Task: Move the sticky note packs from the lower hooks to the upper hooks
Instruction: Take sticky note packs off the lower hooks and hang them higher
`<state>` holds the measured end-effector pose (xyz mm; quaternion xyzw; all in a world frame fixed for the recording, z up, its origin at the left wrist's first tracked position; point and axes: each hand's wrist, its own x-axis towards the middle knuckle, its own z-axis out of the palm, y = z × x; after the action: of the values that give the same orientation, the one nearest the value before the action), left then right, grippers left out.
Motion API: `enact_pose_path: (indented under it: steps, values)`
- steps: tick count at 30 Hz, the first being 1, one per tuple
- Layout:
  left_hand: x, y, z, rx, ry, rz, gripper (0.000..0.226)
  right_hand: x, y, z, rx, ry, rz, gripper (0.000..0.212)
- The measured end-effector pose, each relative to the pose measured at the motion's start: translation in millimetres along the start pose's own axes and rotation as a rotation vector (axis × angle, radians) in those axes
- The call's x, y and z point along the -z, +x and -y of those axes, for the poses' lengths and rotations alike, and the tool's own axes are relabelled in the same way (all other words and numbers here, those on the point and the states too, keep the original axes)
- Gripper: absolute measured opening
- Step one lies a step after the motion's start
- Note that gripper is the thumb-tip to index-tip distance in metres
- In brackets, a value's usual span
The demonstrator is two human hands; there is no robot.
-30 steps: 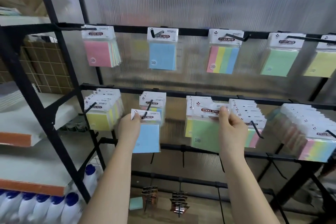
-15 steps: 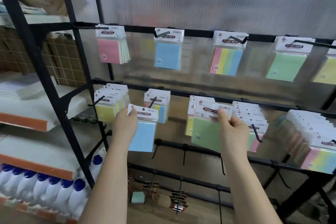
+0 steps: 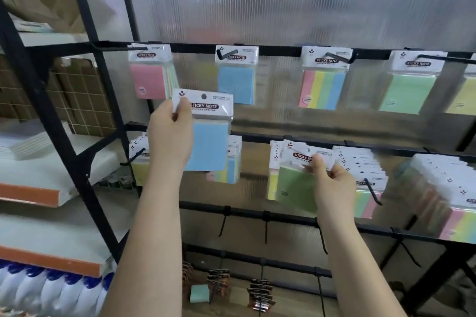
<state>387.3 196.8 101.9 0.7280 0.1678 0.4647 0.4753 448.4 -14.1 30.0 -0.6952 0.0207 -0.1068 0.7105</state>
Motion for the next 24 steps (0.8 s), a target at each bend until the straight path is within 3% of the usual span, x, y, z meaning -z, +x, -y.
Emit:
enact_pose_path:
  steps: [8,17,24]
  values:
    - [-16,49,-31,-0.252,-0.118,0.088,0.038,-33,-4,8,0.038,0.044,-0.128,0.038]
    - [-32,59,-28,-0.251,-0.258,0.103,0.044,-41,-2,5,0.016,0.076,-0.162,0.029]
    - [-32,54,-18,-0.240,-0.233,0.079,0.043,-41,-1,3,0.033,0.044,-0.162,0.027]
